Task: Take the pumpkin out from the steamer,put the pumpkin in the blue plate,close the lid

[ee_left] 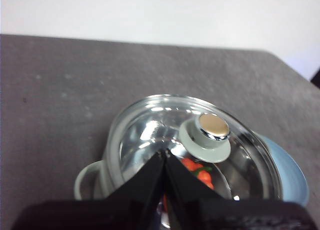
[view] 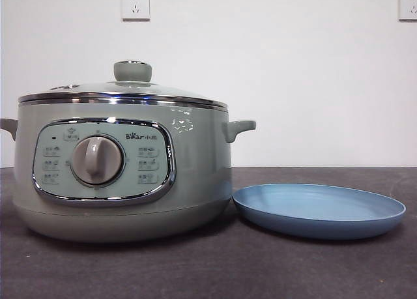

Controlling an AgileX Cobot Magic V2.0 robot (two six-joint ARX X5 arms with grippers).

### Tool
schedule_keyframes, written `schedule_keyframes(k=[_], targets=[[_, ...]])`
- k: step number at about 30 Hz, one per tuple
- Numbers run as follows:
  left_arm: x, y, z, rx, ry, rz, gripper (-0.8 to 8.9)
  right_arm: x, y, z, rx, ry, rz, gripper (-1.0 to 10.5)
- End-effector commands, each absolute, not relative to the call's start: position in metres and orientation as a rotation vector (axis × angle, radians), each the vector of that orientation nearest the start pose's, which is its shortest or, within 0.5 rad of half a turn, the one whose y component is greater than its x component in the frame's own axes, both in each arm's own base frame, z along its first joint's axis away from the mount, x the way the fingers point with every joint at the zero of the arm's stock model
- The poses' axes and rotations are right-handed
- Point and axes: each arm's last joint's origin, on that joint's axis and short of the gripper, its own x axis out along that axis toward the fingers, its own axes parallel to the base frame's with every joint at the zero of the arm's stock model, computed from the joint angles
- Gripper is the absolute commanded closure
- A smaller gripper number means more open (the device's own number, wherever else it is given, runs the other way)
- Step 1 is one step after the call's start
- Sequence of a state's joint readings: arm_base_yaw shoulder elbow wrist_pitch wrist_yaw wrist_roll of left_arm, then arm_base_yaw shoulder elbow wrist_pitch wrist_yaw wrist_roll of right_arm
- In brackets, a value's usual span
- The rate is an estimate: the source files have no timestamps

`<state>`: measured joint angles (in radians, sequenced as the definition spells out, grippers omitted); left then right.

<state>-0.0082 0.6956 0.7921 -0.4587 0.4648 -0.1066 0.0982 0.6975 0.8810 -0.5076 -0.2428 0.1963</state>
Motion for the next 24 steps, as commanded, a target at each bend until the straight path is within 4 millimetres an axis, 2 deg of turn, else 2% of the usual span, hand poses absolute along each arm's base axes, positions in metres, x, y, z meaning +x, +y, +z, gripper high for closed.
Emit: schedule_keyframes(k=[1,7,9,11,13,16,20,24], targets=[[0.150,-0.015,0.329,-0.131,0.419,-0.501,8.18,0.145,0.024,0.358,0.156,0.379,0.396,9.5],[0.159,-0.020,0.343,-0.130,0.472,-0.597,8.13,0.160,0.030,0.367,0.151,0.473,0.562,9.4],[0.159,-0.022,0.348,-0.126,0.460,-0.605,7.85,0.163,0.031,0.367,0.156,0.485,0.587,8.8],[0.158,-0.023,0.351,-0.123,0.450,-0.610,6.15,0.166,0.031,0.365,0.161,0.498,0.590,7.2],[0.158,-0.024,0.353,-0.138,0.447,-0.613,3.98,0.168,0.031,0.363,0.168,0.513,0.587,5.7],[0.158,-0.026,0.353,-0.148,0.453,-0.622,3.85,0.169,0.031,0.362,0.180,0.525,0.582,5.0],[0.160,-0.030,0.357,-0.173,0.416,-0.635,3.85,0.169,0.031,0.362,0.183,0.527,0.582,5.0],[0.170,-0.037,0.364,-0.170,0.397,-0.626,3.86,0.169,0.031,0.362,0.183,0.526,0.583,5.0]])
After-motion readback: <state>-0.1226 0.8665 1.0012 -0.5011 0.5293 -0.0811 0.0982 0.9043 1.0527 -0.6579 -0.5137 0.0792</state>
